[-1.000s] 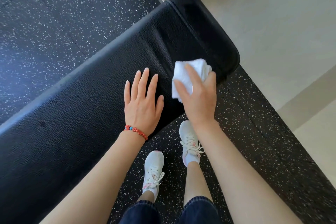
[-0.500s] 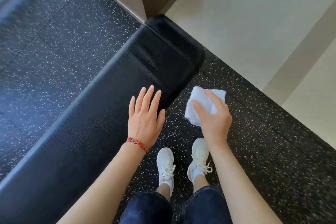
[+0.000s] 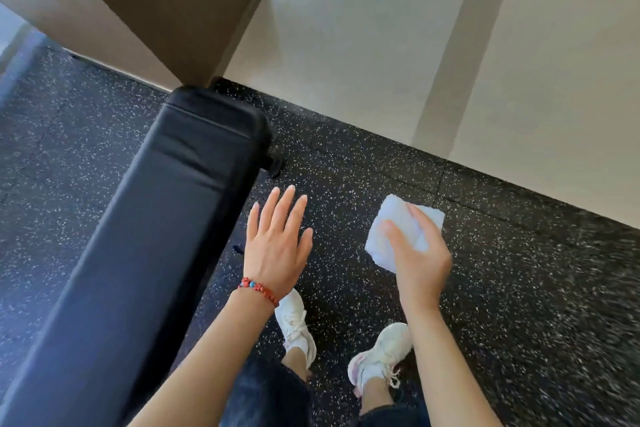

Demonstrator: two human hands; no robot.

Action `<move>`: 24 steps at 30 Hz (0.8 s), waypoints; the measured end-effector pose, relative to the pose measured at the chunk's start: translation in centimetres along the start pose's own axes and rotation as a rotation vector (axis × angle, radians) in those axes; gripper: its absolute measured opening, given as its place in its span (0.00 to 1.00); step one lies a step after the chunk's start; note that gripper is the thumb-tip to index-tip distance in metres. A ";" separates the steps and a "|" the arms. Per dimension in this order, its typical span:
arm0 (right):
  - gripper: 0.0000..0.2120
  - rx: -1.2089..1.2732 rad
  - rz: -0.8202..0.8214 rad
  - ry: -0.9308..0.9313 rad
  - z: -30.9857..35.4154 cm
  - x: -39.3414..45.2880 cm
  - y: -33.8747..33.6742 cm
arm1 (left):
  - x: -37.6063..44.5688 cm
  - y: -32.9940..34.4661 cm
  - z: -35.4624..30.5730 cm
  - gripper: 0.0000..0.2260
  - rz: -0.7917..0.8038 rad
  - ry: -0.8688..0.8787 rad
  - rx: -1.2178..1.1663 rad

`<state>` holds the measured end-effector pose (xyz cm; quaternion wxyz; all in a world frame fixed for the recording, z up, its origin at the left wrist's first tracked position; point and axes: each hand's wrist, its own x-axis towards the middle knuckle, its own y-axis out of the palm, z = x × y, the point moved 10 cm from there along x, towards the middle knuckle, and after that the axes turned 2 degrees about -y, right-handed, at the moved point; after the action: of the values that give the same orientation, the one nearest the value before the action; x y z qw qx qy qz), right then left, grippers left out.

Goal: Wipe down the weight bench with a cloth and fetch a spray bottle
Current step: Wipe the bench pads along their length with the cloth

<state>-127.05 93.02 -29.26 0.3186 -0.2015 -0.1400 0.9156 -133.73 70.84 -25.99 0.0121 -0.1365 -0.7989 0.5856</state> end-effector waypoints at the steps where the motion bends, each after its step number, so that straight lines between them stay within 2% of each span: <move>1: 0.18 0.006 -0.019 0.004 -0.3 0.3 -2.2 | -0.1 0.2 -1.9 0.20 0.002 0.018 0.005; 6: 0.17 0.042 -0.136 0.051 -1.7 1.2 -14.1 | -1.7 1.3 -11.7 0.21 0.055 0.098 0.015; 12: 0.18 0.110 -0.313 0.125 -3.9 0.9 -27.7 | -3.9 2.6 -25.6 0.23 0.122 0.292 0.045; 14: 0.17 0.139 -0.373 0.146 -4.7 0.6 -31.6 | -4.4 3.3 -30.0 0.20 0.130 0.365 0.056; 19: 0.17 0.182 -0.527 0.194 -6.3 -1.0 -39.8 | -5.1 4.1 -39.7 0.22 0.151 0.538 0.090; 24: 0.17 0.193 -0.646 0.246 -7.6 -1.5 -45.4 | -4.8 5.8 -47.3 0.22 0.240 0.668 0.106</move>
<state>-98.56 127.44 -18.08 0.6234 -0.2245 -0.0701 0.7457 -119.47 115.43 -15.89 0.2109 -0.4125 -0.6977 0.5464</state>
